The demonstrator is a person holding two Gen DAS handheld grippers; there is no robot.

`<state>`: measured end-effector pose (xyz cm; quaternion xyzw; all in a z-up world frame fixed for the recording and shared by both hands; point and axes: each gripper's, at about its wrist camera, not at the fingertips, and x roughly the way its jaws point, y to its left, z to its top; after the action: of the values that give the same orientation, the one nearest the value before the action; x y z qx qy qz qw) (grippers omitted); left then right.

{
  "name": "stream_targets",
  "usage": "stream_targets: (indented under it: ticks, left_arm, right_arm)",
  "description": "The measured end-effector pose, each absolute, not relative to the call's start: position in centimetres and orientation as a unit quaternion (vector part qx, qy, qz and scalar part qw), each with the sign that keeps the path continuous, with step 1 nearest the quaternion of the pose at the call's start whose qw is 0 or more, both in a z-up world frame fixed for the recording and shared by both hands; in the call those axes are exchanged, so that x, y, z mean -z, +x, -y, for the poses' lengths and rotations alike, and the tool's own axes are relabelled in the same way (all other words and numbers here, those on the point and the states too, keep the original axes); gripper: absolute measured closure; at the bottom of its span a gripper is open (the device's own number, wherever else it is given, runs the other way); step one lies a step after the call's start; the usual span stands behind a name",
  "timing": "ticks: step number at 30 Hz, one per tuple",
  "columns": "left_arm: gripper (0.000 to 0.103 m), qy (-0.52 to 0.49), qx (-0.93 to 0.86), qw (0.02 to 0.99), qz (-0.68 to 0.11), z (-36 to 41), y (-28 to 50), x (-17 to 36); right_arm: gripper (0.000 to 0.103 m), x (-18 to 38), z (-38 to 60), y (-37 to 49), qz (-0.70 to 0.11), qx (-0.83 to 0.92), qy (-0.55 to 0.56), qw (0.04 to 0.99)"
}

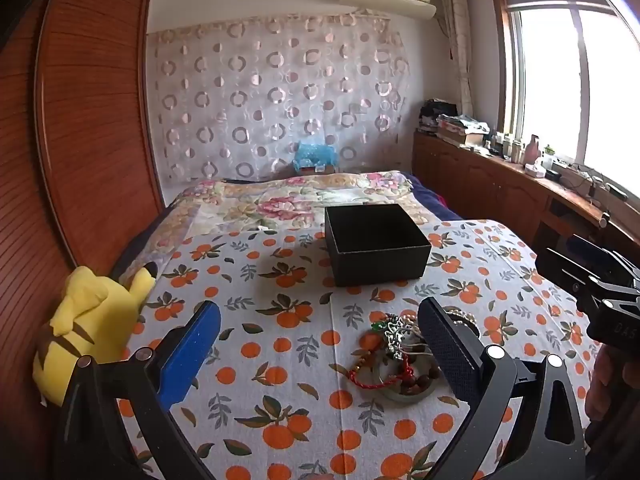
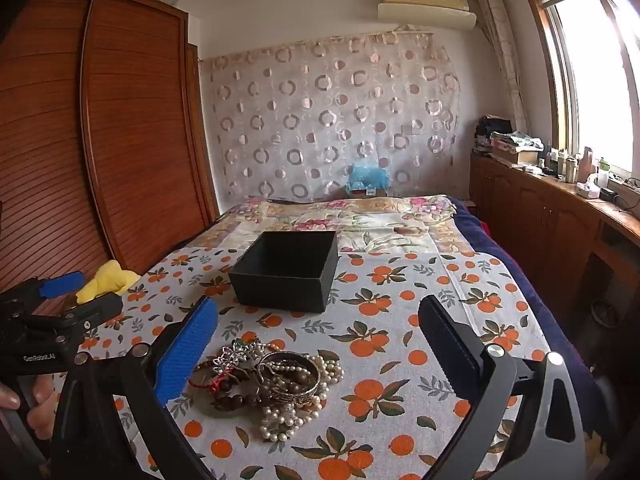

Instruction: Organize jewelry

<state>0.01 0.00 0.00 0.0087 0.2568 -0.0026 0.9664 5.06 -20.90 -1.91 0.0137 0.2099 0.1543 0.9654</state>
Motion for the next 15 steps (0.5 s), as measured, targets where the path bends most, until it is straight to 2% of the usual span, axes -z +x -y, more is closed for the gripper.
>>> stream_targets:
  ticks: [15]
  left_arm:
    - [0.008,0.006,0.003,0.968,-0.25,-0.23,-0.03,-0.35]
  right_arm:
    - [0.003,1.84,20.88,4.95,-0.208,-0.155,0.013,0.966]
